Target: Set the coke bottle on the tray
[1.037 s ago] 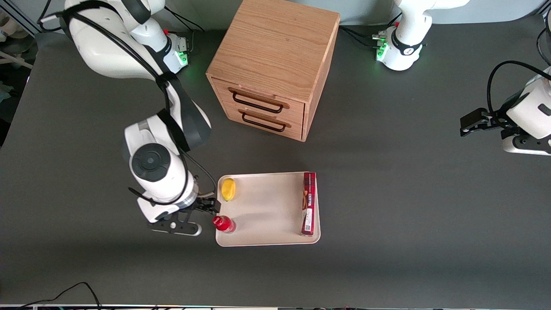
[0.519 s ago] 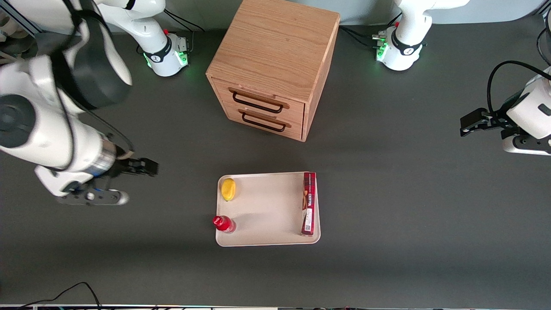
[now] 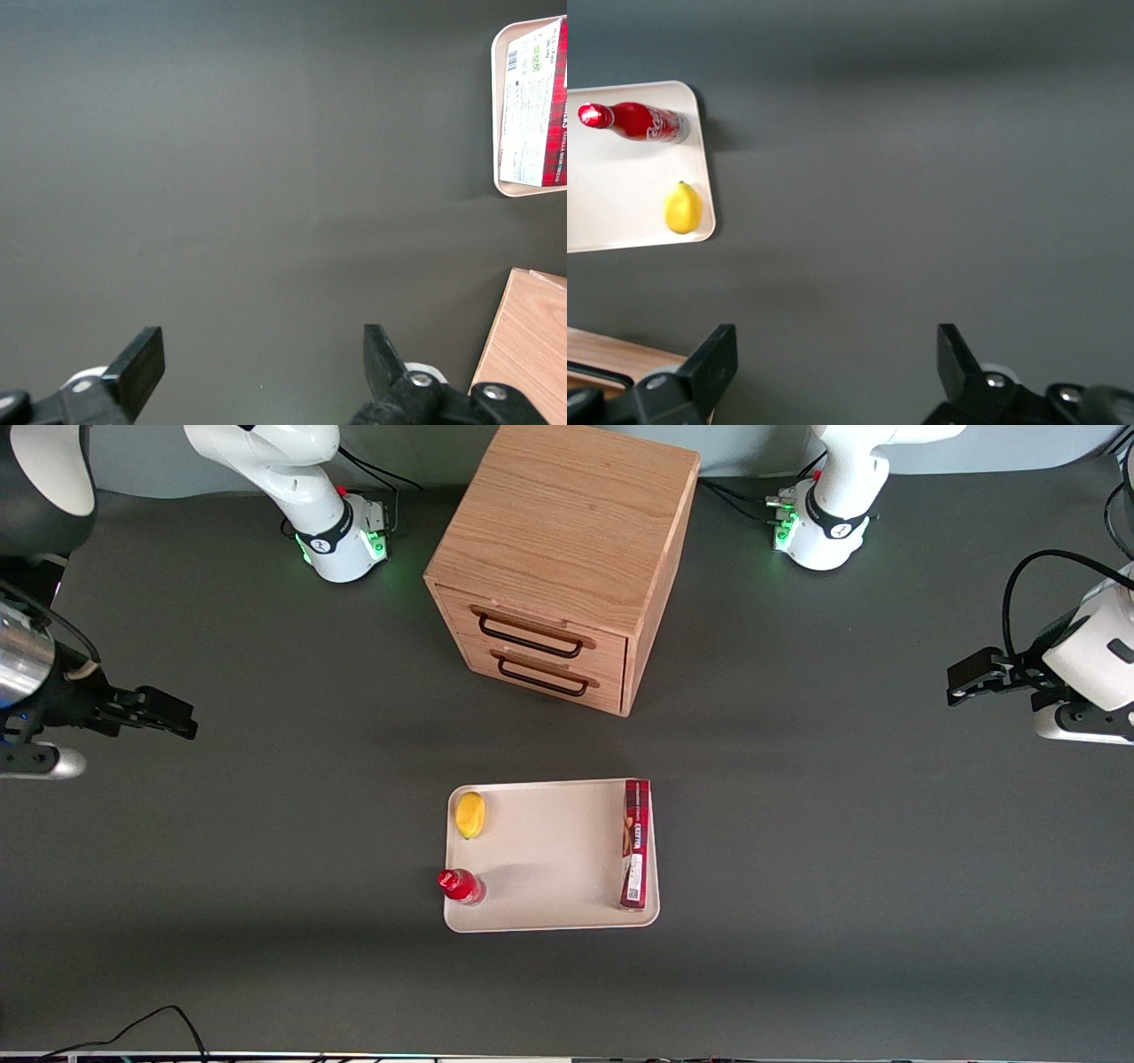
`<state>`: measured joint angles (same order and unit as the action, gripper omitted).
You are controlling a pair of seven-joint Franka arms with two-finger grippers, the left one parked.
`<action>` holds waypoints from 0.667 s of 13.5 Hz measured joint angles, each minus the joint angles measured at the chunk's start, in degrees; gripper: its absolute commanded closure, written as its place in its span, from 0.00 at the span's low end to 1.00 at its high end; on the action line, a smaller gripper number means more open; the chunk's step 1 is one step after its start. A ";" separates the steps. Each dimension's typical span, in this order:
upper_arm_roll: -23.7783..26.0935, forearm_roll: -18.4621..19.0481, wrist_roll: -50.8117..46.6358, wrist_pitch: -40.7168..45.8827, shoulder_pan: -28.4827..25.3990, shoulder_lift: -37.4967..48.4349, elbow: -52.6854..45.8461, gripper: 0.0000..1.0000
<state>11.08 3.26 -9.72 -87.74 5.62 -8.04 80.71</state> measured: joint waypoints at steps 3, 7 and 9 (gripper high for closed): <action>-0.02 -0.02 -0.02 -2.07 0.15 6.68 7.21 0.00; -5.40 -0.02 0.03 -2.38 -4.08 9.22 9.08 0.00; -8.03 -0.04 0.14 -2.39 -6.00 9.48 9.21 0.00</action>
